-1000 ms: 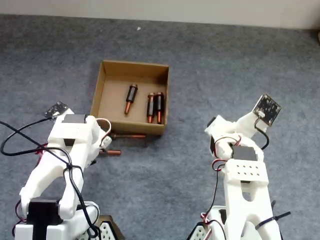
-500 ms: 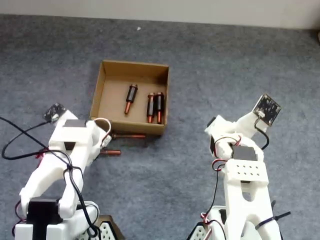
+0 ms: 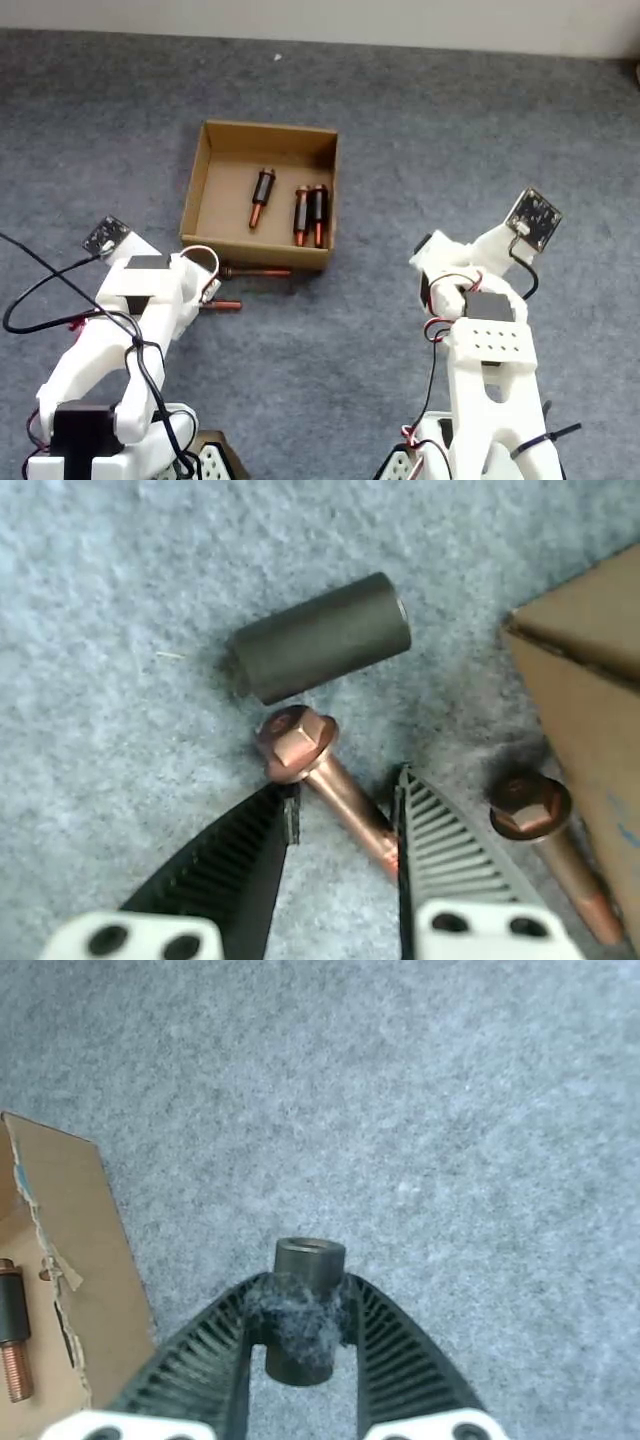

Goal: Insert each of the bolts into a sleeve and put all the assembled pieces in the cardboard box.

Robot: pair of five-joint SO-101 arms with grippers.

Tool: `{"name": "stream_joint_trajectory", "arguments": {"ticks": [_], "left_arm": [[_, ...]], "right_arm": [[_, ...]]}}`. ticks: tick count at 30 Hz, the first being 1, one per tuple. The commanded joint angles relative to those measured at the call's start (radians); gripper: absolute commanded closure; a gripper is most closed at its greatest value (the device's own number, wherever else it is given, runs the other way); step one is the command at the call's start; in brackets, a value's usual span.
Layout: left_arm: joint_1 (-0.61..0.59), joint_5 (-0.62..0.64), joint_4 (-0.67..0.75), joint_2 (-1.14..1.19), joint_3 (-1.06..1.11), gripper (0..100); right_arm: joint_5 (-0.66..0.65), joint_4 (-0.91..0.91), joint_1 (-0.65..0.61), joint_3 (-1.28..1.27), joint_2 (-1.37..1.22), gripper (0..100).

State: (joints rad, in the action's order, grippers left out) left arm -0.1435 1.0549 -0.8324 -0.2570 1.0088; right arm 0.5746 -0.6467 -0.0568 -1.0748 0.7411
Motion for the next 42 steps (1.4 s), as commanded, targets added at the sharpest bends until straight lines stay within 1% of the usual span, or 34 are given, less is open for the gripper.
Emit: {"name": "stream_joint_trajectory", "arguments": {"ticks": [1,9,10,12,14,15,17,19,25,28,31,35,38,42], "left_arm": [[-0.008,0.005,0.018,0.001,-0.002,82],[-0.007,0.006,0.020,-0.008,-0.039,82],[-0.005,0.006,0.020,-0.008,-0.045,83],[-0.005,0.006,0.020,-0.002,-0.051,89],[-0.005,0.002,0.020,0.001,-0.054,98],[-0.005,0.002,0.020,0.001,-0.054,100],[-0.004,0.002,0.020,0.001,-0.054,97],[-0.004,0.002,0.020,-0.008,-0.054,100],[0.036,0.002,0.009,-0.010,-0.108,99],[0.062,0.002,-0.052,-0.010,-0.179,99],[0.091,0.000,-0.158,-0.010,-0.280,99],[0.136,-0.003,-0.292,-0.010,-0.417,99],[0.159,-0.041,-0.345,-0.010,-0.493,99],[0.173,-0.058,-0.377,-0.038,-0.544,99]], "right_arm": [[0.005,0.016,0.005,0.012,0.007,99.3],[0.005,0.016,0.005,0.012,0.007,99.3],[0.005,0.016,0.005,0.012,0.007,99.3],[0.005,0.016,0.005,0.012,0.007,99.3],[0.005,0.016,0.005,0.012,0.007,99.3],[0.005,0.016,0.005,0.012,0.007,99.3],[0.005,0.016,0.005,0.012,0.007,99.3],[0.005,0.016,0.005,0.012,0.007,99.3],[0.005,0.016,0.007,0.012,0.008,99.3],[0.005,0.016,0.010,0.012,0.008,99.3],[0.003,0.015,0.010,0.013,0.010,99.3],[-0.069,0.013,0.010,0.015,0.010,99.3],[-0.086,0.013,0.010,0.010,0.056,99.3],[-0.089,-0.058,0.004,-0.012,0.225,99.3]]}}
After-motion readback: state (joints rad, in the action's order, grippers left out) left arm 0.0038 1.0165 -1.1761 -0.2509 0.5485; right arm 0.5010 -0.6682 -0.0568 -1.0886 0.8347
